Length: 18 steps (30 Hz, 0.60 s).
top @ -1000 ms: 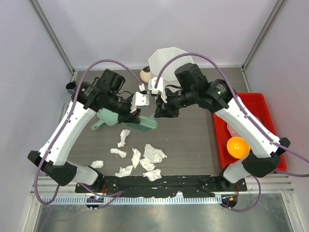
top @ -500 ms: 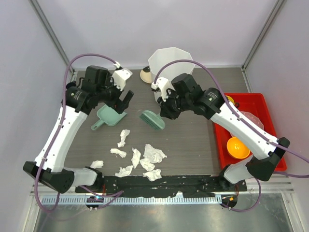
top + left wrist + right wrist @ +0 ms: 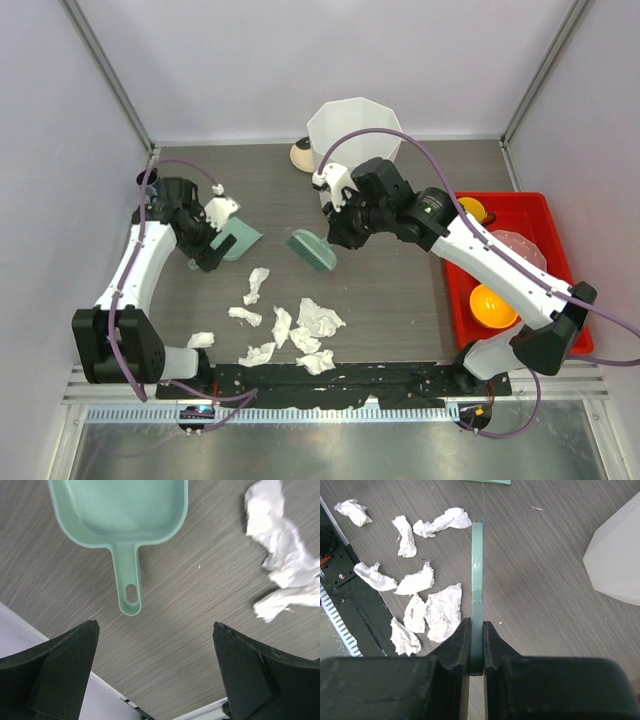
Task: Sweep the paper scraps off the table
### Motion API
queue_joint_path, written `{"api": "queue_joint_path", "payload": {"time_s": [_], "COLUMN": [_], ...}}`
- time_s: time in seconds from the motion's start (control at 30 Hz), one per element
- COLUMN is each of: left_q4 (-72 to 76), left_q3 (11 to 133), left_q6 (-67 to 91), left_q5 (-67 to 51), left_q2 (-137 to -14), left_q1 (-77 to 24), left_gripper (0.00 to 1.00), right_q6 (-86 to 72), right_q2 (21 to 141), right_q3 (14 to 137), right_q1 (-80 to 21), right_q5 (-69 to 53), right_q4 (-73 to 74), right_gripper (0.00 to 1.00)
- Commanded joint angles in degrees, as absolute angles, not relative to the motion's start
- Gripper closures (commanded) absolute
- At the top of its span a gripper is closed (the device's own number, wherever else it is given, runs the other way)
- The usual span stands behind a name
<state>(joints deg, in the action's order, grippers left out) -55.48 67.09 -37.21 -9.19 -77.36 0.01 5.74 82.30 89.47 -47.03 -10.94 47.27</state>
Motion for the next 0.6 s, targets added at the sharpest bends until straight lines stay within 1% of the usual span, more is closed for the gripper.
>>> {"api": "queue_joint_path", "payload": {"time_s": [0.0, 0.13, 0.23, 0.43, 0.53, 0.57], "left_q4": [-47.29, -46.06, -42.81, -40.34, -40.78, -41.91], "left_q3": [60.83, 58.63, 59.5, 59.85, 59.68, 59.94], "left_q6": [-51.3, -54.22, -53.44, -51.77, -52.12, -52.21], "left_q5": [-9.41, -8.35, -6.86, -8.7, -8.0, -7.74], "left_q2": [-75.76, -80.23, -84.36, -88.94, -90.96, -91.58], "left_q1": [1.93, 4.21, 6.49, 6.68, 6.77, 6.77], "left_gripper": [0.0, 0.0, 0.0, 0.0, 0.06, 0.16], "right_q6": [5.54, 5.97, 5.98, 6.06, 5.98, 5.98], "right_q2": [79.02, 77.96, 77.7, 77.7, 77.35, 77.17], "right_q3": [87.63, 86.84, 86.49, 86.31, 85.87, 85.78], "right_q1": [-47.02, -47.02, -47.11, -47.02, -47.11, -47.02], "right_q5": [-12.39, -12.39, -12.3, -12.92, -12.75, -12.83], "right_q4": [42.98, 42.98, 42.8, 42.28, 42.19, 42.27], "right_gripper": [0.99, 0.99, 0.99, 0.99, 0.99, 0.99]}}
